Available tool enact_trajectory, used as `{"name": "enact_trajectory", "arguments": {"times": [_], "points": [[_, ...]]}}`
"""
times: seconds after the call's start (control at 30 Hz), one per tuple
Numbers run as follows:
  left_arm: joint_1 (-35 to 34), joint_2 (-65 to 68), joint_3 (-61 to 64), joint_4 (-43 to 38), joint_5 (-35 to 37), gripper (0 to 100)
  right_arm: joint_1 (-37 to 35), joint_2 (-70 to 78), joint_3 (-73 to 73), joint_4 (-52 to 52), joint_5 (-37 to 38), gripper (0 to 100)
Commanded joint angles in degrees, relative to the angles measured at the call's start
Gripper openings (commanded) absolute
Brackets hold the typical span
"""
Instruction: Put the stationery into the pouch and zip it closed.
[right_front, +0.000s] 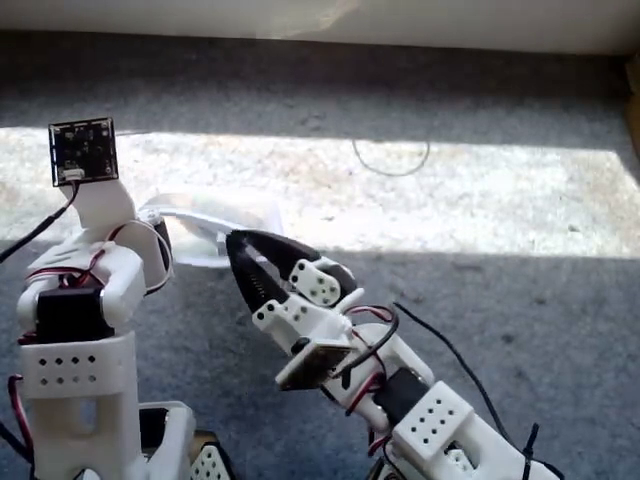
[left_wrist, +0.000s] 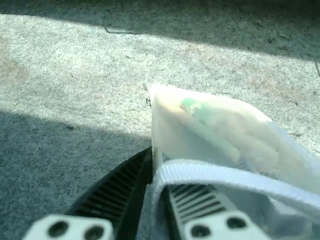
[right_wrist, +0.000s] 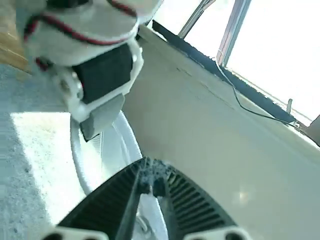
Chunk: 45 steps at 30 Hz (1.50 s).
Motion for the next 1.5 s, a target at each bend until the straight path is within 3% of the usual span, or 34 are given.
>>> {"name": "enact_trajectory", "arguments": {"times": [0.0,0.23,0.57,0.93,1.23,1.47], "points": [[-0.9,-1.8,-0.6,-2.6,0.9,1,2.5,-12.1,-1.9,14.6,-5.6,1.2],[-0.9,-1.8,-0.5,-2.5,1.0,1,4.7,-21.1,-12.6,36.0,-13.5,1.2],[-8.0,-2.2,-0.6,-2.8,4.2,1,4.7,-20.7,-15.0,41.9,-13.4,1.2],[-12.7,-2.2,-0.6,-2.9,6.9,1,9.2,0.4,-32.9,60.4,-13.7,1.2],[-13.1,-2.2,-0.5,-3.2,6.9,1,9.3,3.7,-34.3,63.6,-13.5,1.2],[-12.9,-2.2,1.9,-6.2,6.9,1,12.4,10.3,-37.8,74.7,-13.6,1.2]]}}
